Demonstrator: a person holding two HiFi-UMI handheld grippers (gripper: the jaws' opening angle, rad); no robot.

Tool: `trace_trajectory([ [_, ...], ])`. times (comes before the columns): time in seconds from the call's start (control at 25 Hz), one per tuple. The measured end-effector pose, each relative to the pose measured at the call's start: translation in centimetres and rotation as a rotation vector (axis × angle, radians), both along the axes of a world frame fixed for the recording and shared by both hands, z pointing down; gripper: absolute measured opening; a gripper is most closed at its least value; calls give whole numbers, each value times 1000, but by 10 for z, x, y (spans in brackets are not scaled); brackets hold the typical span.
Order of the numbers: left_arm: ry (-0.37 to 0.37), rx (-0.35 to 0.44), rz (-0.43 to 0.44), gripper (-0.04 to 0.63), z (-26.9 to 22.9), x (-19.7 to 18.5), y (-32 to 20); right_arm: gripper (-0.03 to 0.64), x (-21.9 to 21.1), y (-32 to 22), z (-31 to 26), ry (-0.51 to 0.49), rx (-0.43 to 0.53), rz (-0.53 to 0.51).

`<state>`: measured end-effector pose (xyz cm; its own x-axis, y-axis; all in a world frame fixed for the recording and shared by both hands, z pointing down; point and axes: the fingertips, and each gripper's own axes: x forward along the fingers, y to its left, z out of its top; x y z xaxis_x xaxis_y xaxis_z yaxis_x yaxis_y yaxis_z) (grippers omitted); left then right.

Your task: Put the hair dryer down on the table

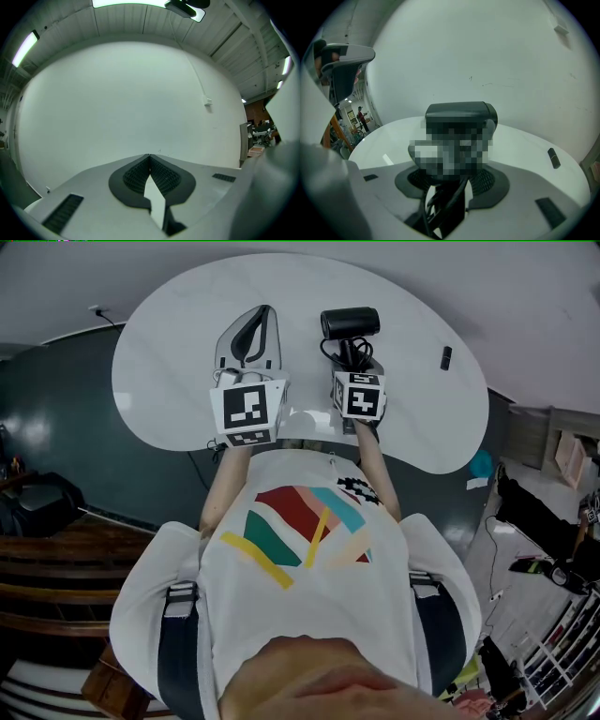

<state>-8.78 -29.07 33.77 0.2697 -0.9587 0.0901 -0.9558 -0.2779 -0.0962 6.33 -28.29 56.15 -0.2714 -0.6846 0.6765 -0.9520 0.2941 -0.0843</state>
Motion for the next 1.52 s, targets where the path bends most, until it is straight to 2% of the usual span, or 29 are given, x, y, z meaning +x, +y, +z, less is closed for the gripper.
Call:
trace_trajectory([
  [0.48,-5,-16,-18,17,4,-7,5,221,-1,9,31,48,-85,-26],
  [0.8,3,-22,-32,17,6,-13,8,221,3,18,52,42,-158,-3],
  [1.52,-12,-19,-51,17,6,-23,9,221,-4,19,67,54,-193,-9],
])
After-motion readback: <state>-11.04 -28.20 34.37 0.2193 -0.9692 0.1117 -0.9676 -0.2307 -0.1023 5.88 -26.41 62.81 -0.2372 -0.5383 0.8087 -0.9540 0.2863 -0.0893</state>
